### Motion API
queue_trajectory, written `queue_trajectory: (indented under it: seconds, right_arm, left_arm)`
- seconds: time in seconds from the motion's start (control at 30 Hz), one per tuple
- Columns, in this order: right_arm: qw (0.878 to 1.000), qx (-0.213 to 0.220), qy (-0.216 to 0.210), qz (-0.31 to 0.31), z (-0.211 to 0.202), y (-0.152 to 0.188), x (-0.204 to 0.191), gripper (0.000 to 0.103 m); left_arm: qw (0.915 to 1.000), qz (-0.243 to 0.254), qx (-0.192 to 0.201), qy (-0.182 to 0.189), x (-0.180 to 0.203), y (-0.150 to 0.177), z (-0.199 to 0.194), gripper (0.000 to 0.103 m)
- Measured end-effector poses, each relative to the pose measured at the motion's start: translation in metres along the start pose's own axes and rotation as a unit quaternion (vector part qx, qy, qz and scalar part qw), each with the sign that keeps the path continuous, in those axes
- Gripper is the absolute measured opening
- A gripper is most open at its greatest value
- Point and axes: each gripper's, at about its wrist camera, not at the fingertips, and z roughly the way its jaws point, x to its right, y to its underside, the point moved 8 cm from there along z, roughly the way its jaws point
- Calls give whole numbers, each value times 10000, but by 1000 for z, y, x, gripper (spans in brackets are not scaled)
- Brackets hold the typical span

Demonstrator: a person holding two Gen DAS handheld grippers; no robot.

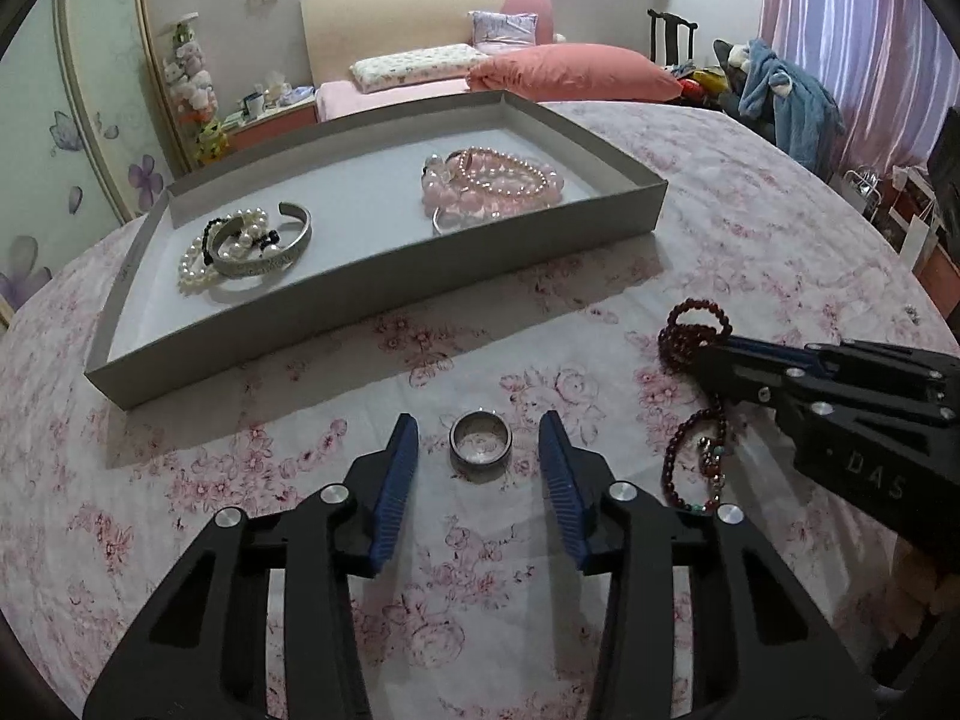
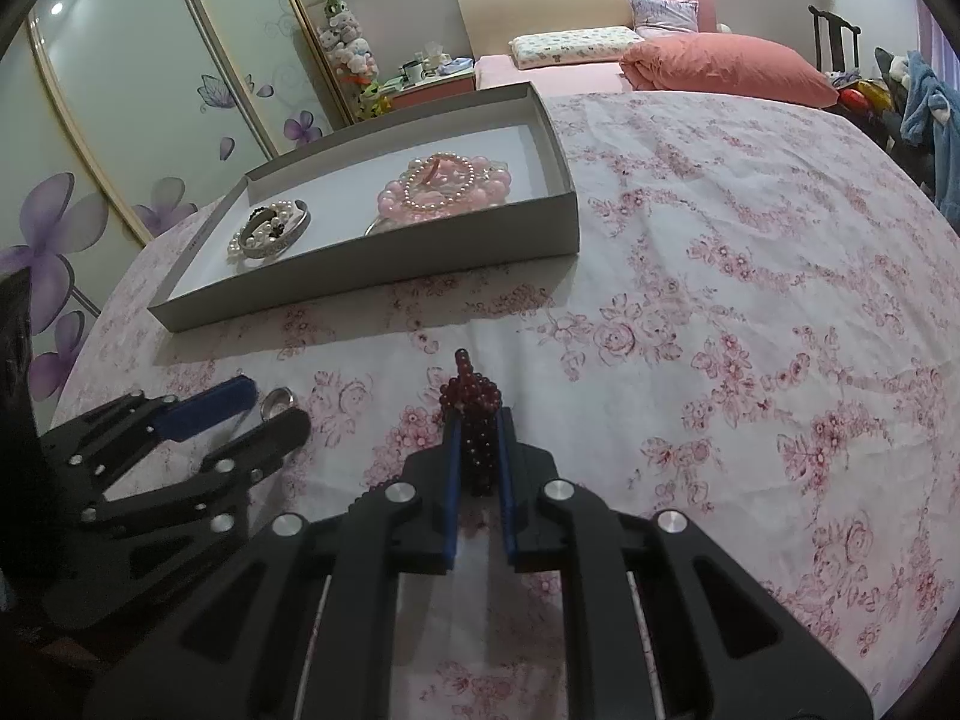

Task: Organize jewelry
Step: 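Close the right tool on the dark red beaded bracelet while the left tool grips the silver ring, then lift the beaded bracelet and silver ring and carry both toward the tray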

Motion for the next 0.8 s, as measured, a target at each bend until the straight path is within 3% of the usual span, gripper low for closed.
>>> queue_trajectory:
  seconds: [0.13,0.53,0.8]
  right_arm:
    - [10000,-7,-2,1,1,0,-2,12]
    - [9980,-189,-341,-491,10,6,-47,12]
    - [9970,-164,-253,-707,11,7,-59,13]
  left_arm:
    - [9999,-82,18,-111,-6,-2,0,23]
    - [9954,-715,-67,-635,-97,27,-25,23]
    - [9954,-742,-14,-608,-106,35,-32,26]
